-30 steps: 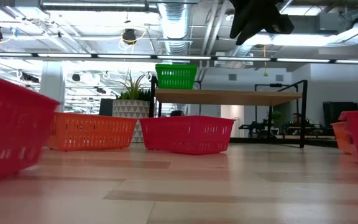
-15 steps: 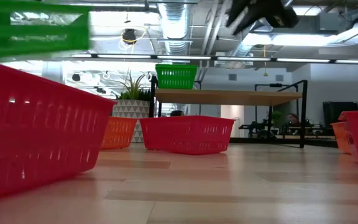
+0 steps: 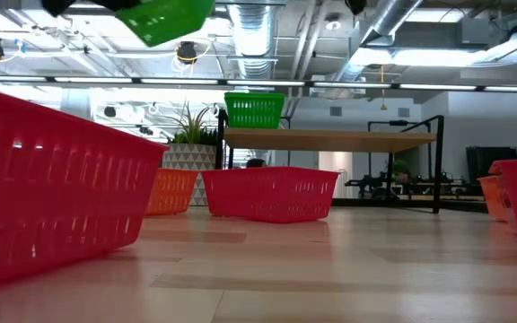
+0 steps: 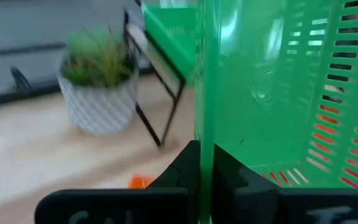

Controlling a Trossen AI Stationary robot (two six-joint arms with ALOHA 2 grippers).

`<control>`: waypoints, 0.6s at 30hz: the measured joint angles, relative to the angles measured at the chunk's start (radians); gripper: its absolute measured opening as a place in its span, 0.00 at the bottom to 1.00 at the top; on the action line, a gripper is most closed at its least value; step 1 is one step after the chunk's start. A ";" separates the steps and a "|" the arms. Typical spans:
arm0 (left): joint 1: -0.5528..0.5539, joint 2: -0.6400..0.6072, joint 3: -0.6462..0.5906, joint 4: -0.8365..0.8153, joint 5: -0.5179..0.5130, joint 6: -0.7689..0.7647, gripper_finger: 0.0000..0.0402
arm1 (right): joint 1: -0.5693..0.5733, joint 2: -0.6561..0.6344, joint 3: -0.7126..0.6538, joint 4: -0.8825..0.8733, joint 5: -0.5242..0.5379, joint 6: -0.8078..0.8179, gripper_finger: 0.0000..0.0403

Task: Stack baskets on shelf by color
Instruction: Stack the green bin on top of the green bins on the shelf

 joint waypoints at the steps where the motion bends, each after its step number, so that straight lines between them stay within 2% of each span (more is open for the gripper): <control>1: 0.017 0.011 0.010 0.008 -0.025 0.013 0.00 | 0.000 0.000 0.000 0.022 0.016 -0.036 0.27; 6: 0.091 0.069 0.070 0.043 -0.150 0.089 0.00 | -0.008 0.000 0.000 0.115 0.028 -0.189 0.31; 10: 0.138 0.113 0.103 0.130 -0.161 0.264 0.00 | -0.021 0.000 0.000 0.190 0.035 -0.277 0.40; 15: 0.183 0.151 0.125 0.231 -0.173 0.461 0.00 | -0.033 0.000 0.000 0.258 0.112 -0.378 0.51; 18: 0.218 0.165 0.125 0.268 -0.179 0.520 0.00 | -0.041 0.000 0.000 0.270 0.141 -0.387 0.54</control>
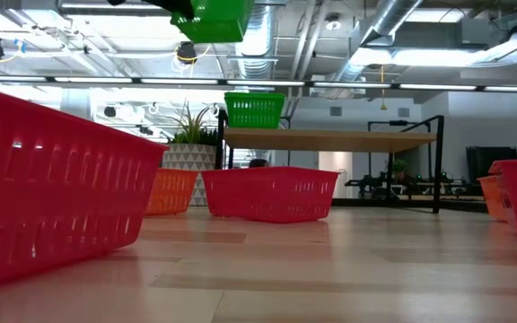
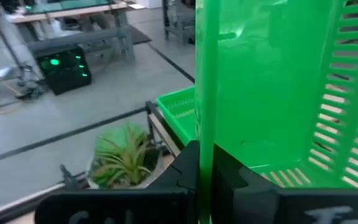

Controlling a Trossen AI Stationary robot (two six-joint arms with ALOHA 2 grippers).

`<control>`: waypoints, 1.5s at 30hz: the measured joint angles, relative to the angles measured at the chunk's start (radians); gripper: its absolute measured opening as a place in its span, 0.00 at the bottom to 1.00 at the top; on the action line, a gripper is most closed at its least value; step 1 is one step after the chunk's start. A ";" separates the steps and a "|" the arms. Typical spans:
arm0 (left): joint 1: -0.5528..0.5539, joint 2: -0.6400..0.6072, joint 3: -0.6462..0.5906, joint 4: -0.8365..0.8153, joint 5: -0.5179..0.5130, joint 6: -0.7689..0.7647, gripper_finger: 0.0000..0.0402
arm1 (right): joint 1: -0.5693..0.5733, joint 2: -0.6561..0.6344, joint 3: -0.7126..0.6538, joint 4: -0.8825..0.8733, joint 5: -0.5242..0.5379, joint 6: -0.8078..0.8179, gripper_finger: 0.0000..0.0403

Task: Stack baskets on shelf by color
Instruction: Stack the green bin on top of the green bins on the shelf

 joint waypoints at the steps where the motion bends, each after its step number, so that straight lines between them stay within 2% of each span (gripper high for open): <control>1: 0.011 0.001 0.000 0.001 0.001 0.009 0.00 | -0.002 0.000 0.000 0.000 0.007 0.000 0.55; 9: 0.072 -0.006 0.000 0.112 0.021 0.059 0.00 | -0.032 0.000 0.000 -0.009 0.027 -0.001 0.54; 18: 0.074 0.017 0.000 0.292 0.051 0.219 0.00 | -0.071 0.000 0.000 -0.009 0.011 -0.023 0.53; 29: 0.076 0.055 -0.001 0.403 0.091 0.281 0.00 | -0.110 0.000 0.000 -0.079 0.016 0.023 0.49; 34: 0.076 0.056 -0.001 0.414 0.094 0.290 0.00 | -0.113 0.000 0.000 -0.094 0.033 0.046 0.35; 40: 0.079 0.056 -0.001 0.425 0.103 0.292 0.00 | -0.117 0.000 0.000 -0.103 0.046 0.064 0.04; 45: 0.084 0.052 -0.001 0.422 0.141 0.309 0.05 | -0.133 0.000 0.000 -0.130 0.012 0.115 0.02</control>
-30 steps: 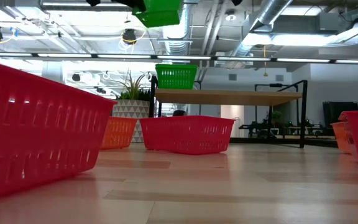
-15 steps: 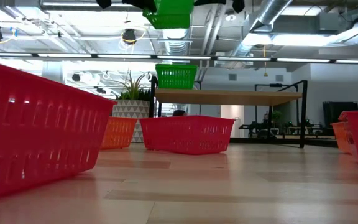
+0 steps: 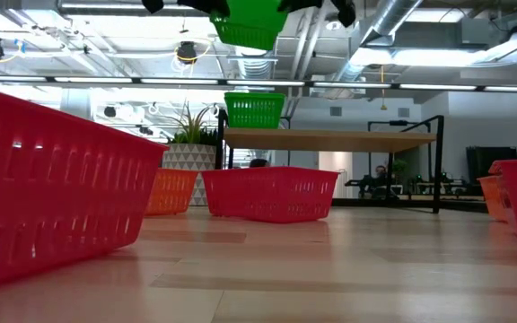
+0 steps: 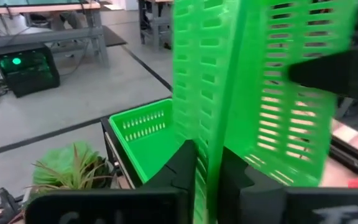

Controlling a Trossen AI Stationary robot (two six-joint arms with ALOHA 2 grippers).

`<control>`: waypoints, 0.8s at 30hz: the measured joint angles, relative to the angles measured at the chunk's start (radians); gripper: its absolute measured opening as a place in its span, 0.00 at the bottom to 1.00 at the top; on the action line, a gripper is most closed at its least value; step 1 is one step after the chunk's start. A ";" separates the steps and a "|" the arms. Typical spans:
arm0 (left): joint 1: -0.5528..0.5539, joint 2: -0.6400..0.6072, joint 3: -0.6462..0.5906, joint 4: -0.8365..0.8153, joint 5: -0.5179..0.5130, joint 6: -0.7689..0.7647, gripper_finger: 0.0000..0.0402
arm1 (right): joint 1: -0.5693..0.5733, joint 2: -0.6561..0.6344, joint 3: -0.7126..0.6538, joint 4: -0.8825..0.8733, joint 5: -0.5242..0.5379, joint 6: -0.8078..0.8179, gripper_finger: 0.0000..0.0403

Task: Stack baskets on shelf by color
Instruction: Stack the green bin on top of the green bins on the shelf

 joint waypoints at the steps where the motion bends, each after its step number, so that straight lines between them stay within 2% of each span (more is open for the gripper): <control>1: 0.000 -0.005 0.000 -0.002 0.013 0.015 0.08 | -0.004 0.000 0.000 -0.003 -0.016 0.009 0.01; 4: -0.001 -0.027 0.000 -0.001 0.064 0.080 0.20 | -0.012 -0.002 0.000 -0.013 -0.050 0.055 0.01; 8: -0.001 -0.055 0.000 0.001 0.181 0.198 0.41 | -0.041 -0.012 0.010 -0.061 -0.109 0.104 0.01; 11: -0.009 -0.086 0.000 0.001 0.236 0.233 0.56 | -0.077 -0.016 0.069 -0.139 -0.193 0.112 0.01; 14: -0.025 -0.137 0.000 0.002 0.263 0.241 0.66 | -0.134 -0.017 0.147 -0.237 -0.307 0.114 0.01; 18: -0.043 -0.215 0.000 -0.002 0.290 0.241 0.70 | -0.231 -0.018 0.220 -0.299 -0.432 0.106 0.01; 24: -0.070 -0.333 0.000 -0.003 0.333 0.224 0.69 | -0.415 -0.005 0.303 -0.394 -0.646 0.126 0.01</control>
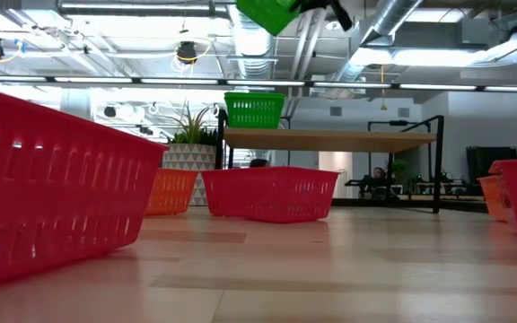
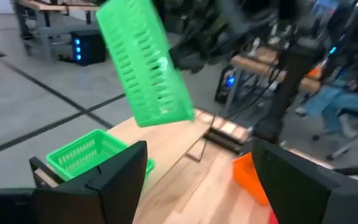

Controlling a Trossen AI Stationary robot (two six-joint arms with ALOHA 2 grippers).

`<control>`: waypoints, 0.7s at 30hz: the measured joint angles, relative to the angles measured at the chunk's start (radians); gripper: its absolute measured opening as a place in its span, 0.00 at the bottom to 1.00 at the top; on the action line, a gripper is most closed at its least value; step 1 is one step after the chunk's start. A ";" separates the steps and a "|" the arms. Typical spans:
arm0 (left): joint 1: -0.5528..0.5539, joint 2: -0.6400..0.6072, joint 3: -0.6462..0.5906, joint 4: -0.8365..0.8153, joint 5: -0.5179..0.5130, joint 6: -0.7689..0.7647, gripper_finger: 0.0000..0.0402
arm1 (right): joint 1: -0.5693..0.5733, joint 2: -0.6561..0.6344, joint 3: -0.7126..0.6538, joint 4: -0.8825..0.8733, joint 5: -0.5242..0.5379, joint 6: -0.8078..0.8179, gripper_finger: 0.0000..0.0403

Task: Stack baskets on shelf by color
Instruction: Stack the green bin on top of the green bins on the shelf

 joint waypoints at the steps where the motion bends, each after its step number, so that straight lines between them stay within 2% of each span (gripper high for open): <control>1: -0.005 -0.016 0.000 0.001 0.005 -0.003 0.69 | -0.034 0.005 0.008 -0.015 -0.045 0.001 0.01; 6: -0.031 -0.075 0.000 -0.026 0.008 -0.020 0.68 | -0.131 0.061 0.038 -0.056 -0.182 0.047 0.01; 11: -0.042 -0.096 0.001 -0.055 0.008 -0.069 0.68 | -0.150 0.172 0.113 -0.129 -0.288 0.074 0.01; 21: -0.057 -0.098 0.001 -0.129 0.008 -0.142 0.68 | -0.148 0.356 0.363 -0.420 -0.301 0.056 0.01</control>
